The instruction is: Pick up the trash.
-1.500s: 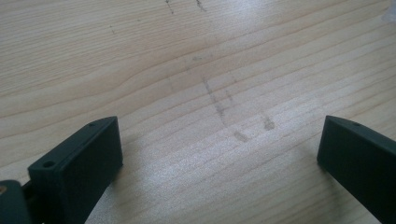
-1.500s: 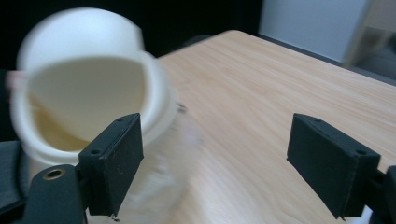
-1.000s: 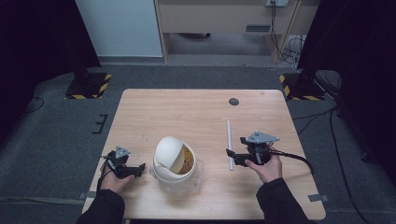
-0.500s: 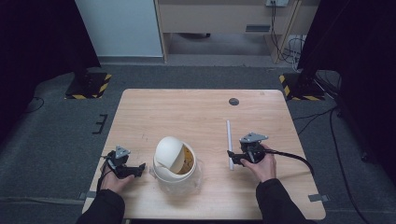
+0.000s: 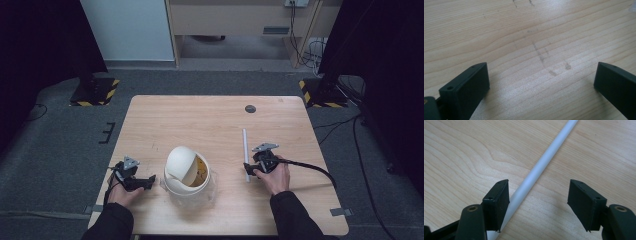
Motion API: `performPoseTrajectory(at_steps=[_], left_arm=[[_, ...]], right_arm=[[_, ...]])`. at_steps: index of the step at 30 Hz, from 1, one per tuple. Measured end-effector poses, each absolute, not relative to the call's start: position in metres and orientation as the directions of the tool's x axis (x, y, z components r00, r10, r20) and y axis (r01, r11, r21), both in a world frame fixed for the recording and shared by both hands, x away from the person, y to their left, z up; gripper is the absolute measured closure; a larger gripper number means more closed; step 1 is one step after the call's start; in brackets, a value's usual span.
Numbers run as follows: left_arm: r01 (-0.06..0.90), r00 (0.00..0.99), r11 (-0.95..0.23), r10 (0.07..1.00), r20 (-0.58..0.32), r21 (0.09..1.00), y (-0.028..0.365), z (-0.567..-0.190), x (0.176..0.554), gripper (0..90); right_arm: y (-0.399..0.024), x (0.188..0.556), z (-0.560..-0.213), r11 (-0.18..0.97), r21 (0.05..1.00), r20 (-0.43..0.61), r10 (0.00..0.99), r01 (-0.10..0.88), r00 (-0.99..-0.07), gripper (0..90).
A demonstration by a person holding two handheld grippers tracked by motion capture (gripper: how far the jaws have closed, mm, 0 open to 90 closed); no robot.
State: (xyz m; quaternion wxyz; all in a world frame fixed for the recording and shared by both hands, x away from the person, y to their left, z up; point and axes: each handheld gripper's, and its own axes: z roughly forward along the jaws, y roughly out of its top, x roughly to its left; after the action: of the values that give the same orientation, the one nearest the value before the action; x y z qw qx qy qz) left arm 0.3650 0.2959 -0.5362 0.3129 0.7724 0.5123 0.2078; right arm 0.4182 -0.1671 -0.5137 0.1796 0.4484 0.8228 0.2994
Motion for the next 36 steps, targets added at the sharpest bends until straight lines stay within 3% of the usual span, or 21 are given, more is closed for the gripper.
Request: performPoseTrajectory(at_steps=[8,27,36], left_arm=[[0.661,0.389,-0.280,0.921,0.000,0.696,0.296,-0.536,0.365,0.0],[0.661,0.389,-0.278,0.921,-0.001,0.696,0.296,-0.536,0.365,0.0],[0.662,0.389,-0.277,0.921,-0.003,0.697,0.296,-0.536,0.365,0.0]], right_arm=[[-0.166,0.418,-0.516,0.428,0.619,-0.021,0.848,0.659,-0.530,41.2],[-0.168,0.415,-0.511,0.417,0.545,0.014,0.863,0.728,-0.505,75.1],[-0.171,0.415,-0.506,0.411,0.539,0.031,0.863,0.736,-0.504,79.0]])
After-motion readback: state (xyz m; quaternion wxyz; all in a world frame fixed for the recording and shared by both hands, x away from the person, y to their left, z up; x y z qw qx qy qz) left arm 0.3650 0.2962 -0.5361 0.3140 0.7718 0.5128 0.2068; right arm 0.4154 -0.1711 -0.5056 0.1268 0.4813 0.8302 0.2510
